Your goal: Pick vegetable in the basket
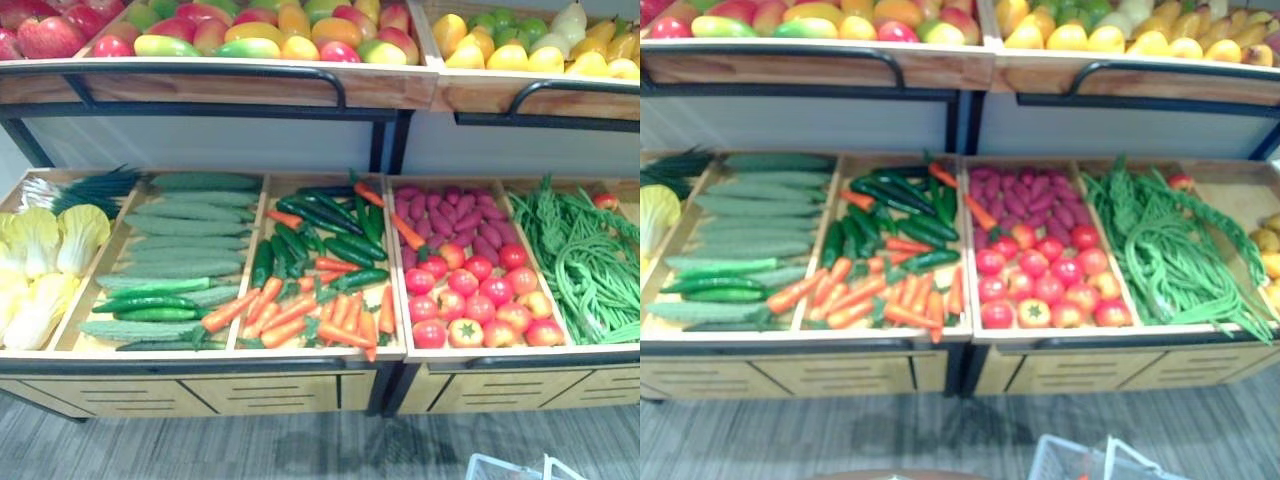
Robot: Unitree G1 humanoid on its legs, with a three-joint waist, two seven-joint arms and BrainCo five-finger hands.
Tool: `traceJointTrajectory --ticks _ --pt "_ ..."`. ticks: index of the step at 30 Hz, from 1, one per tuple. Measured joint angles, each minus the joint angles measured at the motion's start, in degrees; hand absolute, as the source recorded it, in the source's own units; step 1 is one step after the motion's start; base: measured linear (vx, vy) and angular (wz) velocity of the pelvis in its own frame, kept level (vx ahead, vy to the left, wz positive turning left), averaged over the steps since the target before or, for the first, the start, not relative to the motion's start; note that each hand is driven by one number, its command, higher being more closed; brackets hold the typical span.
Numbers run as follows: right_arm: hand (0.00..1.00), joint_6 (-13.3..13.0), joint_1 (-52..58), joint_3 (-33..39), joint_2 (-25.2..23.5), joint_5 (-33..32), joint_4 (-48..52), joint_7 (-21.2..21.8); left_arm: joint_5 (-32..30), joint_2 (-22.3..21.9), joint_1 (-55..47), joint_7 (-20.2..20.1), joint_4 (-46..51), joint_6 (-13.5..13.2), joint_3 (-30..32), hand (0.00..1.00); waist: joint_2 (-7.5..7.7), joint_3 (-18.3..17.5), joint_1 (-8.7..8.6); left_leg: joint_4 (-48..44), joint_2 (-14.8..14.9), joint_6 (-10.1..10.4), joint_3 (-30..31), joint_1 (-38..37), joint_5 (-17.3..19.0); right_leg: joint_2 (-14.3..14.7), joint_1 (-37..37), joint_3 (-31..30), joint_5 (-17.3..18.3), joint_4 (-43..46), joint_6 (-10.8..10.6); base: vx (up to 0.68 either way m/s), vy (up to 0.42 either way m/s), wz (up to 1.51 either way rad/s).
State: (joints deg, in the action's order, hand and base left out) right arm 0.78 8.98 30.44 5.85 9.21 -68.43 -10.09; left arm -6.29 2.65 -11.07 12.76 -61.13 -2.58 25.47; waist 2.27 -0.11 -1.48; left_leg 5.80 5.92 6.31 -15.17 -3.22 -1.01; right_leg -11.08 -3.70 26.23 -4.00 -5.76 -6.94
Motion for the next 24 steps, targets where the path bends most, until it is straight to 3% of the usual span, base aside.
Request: traceJointTrajectory --ticks 6,9,11,13,15,17,18,19,20,21,22,23,24 --pt "1.00 0.0 -0.7 -0.1 0.2 -0.2 0.0 0.7 0.8 0.4 0.2 -0.7 -0.3 -0.2 -2.9 0.00 -0.51 0.8 -0.01 -0.3 0.0 -0.2 -0.7 -0.5 0.0 0.1 0.0 -0.8 -0.4 0.0 -0.4 0.04 -0.005 -0.07" --pt "1.00 0.0 -1.4 -0.1 0.8 -0.3 0.1 0.7 0.9 0.2 0.2 -0.8 -0.4 -0.1 -3.8 0.00 -0.67 3.0 0.03 -1.5 0.2 -0.3 -2.7 -2.0 1.4 -0.2 -0.5 -2.8 -0.2 1.0 -0.5 0.01 0.010 -0.34" --pt "1.00 -0.2 -2.2 0.0 1.1 -1.8 0.4 0.7 0.9 0.2 0.8 -1.3 -0.4 -0.1 -5.5 0.00 -1.28 5.0 -0.04 -12.4 2.0 -0.5 -3.8 0.7 7.6 -1.3 1.4 -4.8 2.7 7.3 -0.9 -0.02 0.031 -0.36" --pt "1.00 -0.6 -2.2 0.4 1.1 -2.7 1.1 0.7 0.9 0.3 1.5 -2.0 -0.4 -0.1 -6.4 0.00 -1.71 5.2 -0.07 -18.7 3.6 -0.6 -5.1 2.7 11.4 -1.8 4.2 -6.8 4.5 12.3 -1.1 -0.04 0.074 -0.52" --pt "1.00 -0.9 -2.4 0.5 0.5 -3.0 2.4 0.9 0.9 1.3 1.9 -2.0 -0.5 0.1 -8.1 0.00 -1.04 5.6 -0.07 -21.2 4.0 -1.0 -8.4 3.4 13.0 -2.0 7.1 -10.4 4.3 14.0 -1.3 -0.06 0.109 -0.88" --pt "1.00 -1.6 -3.3 -1.0 0.3 -3.0 3.0 0.9 0.9 2.4 2.5 -1.9 -0.6 0.0 -10.0 0.00 -0.22 5.7 0.00 -20.9 4.1 -1.4 -13.2 4.1 13.8 -1.8 11.2 -14.9 0.9 13.6 -1.2 -0.12 0.109 -1.23" --pt "1.00 -1.7 -4.3 -2.7 0.3 -3.0 3.8 0.9 0.8 2.6 2.9 -1.9 -0.6 0.1 -10.2 0.00 0.03 5.9 -0.06 -20.4 4.1 -2.1 -17.8 4.3 13.7 -0.6 14.0 -16.6 -5.0 11.3 -0.3 -0.21 0.141 -1.92" --pt "1.00 -1.7 -5.4 -4.8 0.5 -2.9 4.8 0.9 0.8 2.1 2.8 -1.9 -0.9 0.0 -10.2 0.00 -1.88 6.0 0.32 -18.5 5.7 -4.3 -23.7 4.0 12.3 1.4 14.2 -16.7 -13.9 3.8 1.1 -0.27 0.143 -1.99" --pt "1.00 -1.7 -6.3 -5.8 0.6 -2.9 5.0 0.9 0.8 2.1 3.4 -1.9 -1.1 -0.1 -10.2 0.00 -1.98 7.0 0.32 -18.1 6.3 -4.6 -25.8 3.8 12.0 1.9 14.4 -13.6 -13.7 5.1 2.1 -0.26 0.118 -1.78" --pt "1.00 -1.6 -7.1 -6.1 0.3 -3.0 4.9 0.9 0.5 2.2 4.5 -2.0 -0.5 -0.1 -10.3 0.00 -1.74 8.8 -0.15 -16.7 6.7 -4.9 -29.3 2.3 11.3 0.3 15.0 -3.9 -4.5 16.6 7.6 -0.23 0.097 -1.34" --pt "1.00 -1.6 -6.7 -6.0 0.0 -3.2 4.4 0.8 0.5 2.3 4.7 -2.0 0.1 -0.3 -10.3 0.00 -1.69 9.5 -0.01 -15.1 6.7 -5.0 -31.9 0.8 10.4 -1.6 14.7 2.0 2.0 25.4 9.3 -0.16 0.093 -1.53" --pt "1.00 -1.6 -6.8 -6.1 -0.1 -3.5 3.2 0.8 0.5 2.6 4.4 -2.0 0.2 -0.7 -10.4 0.00 -1.12 9.4 0.02 -14.6 7.0 -5.2 -34.7 -0.2 10.1 -3.6 13.3 6.5 5.9 33.1 8.2 -0.13 0.062 -1.27" --pt "1.00 -1.5 -6.7 -6.3 -0.2 -3.5 2.5 0.8 0.5 2.8 4.3 -2.0 0.2 -0.6 -10.5 0.00 -0.85 9.2 -0.03 -14.8 7.2 -5.2 -36.2 -0.3 10.1 -4.5 12.6 7.9 7.2 35.7 8.1 -0.09 -0.014 -1.28"
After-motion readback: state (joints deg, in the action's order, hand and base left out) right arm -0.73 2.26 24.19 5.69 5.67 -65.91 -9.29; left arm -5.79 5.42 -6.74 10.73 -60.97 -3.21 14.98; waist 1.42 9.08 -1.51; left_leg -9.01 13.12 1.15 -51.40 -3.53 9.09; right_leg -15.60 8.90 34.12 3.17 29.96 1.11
